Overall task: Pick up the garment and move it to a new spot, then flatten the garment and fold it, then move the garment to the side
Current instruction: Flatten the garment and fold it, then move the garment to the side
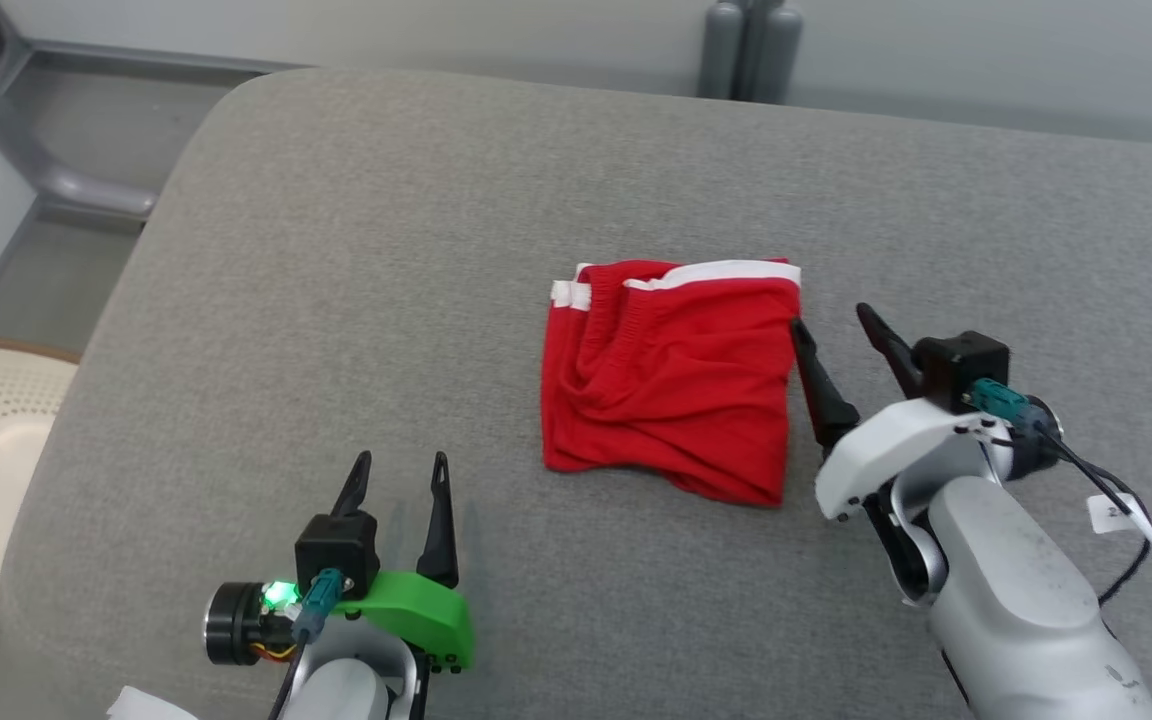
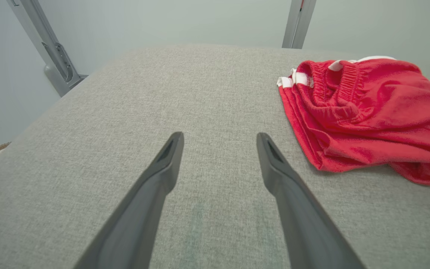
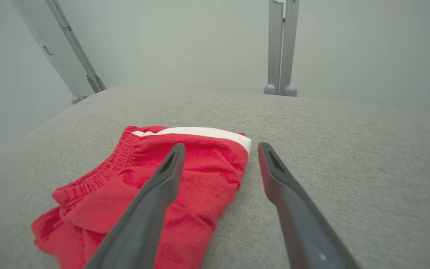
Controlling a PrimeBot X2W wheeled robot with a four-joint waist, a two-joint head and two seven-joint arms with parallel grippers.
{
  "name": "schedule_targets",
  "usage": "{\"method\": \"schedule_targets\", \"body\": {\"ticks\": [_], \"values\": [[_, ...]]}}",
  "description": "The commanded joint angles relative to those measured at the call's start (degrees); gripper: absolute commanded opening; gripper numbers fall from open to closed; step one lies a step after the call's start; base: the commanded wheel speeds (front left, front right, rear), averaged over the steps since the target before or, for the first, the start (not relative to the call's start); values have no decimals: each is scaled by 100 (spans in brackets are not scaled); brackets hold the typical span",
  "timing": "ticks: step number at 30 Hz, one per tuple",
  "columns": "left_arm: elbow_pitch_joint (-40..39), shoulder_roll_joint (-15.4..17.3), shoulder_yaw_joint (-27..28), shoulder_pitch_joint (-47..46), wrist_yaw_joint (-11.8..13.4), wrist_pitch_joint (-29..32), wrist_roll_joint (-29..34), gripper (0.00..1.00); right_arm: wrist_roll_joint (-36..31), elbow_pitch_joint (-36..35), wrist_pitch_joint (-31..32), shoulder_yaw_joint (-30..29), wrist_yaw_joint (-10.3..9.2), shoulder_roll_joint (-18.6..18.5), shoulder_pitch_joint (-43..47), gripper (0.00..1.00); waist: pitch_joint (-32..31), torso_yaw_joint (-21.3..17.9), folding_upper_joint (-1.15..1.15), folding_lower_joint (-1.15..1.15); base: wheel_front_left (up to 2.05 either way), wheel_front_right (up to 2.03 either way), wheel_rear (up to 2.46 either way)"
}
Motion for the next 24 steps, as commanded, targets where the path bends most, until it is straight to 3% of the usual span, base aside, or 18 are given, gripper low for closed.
{"method": "schedule_targets", "body": {"ticks": [1,5,9,15,24], "values": [[-36,23,47,-63,22,1,88,100,-163,-123,-13,-188,-2,19,183,100,-87,-582,0,0,0,0,0],[-130,25,268,61,21,1,239,100,-695,-584,-14,-892,-2,149,718,100,-125,-952,0,0,0,0,0],[-204,25,460,190,6,1,377,100,-950,-951,-13,-1204,-2,220,1108,100,-180,-1186,0,0,0,0,0],[-424,25,759,516,-58,1,454,100,-813,-1220,-14,-1240,-2,246,1547,100,-324,-1398,0,0,0,0,0],[-584,24,916,909,-114,1,537,100,-540,-1337,-15,-1139,-2,246,1885,100,-464,-1373,0,0,0,0,0]]}}
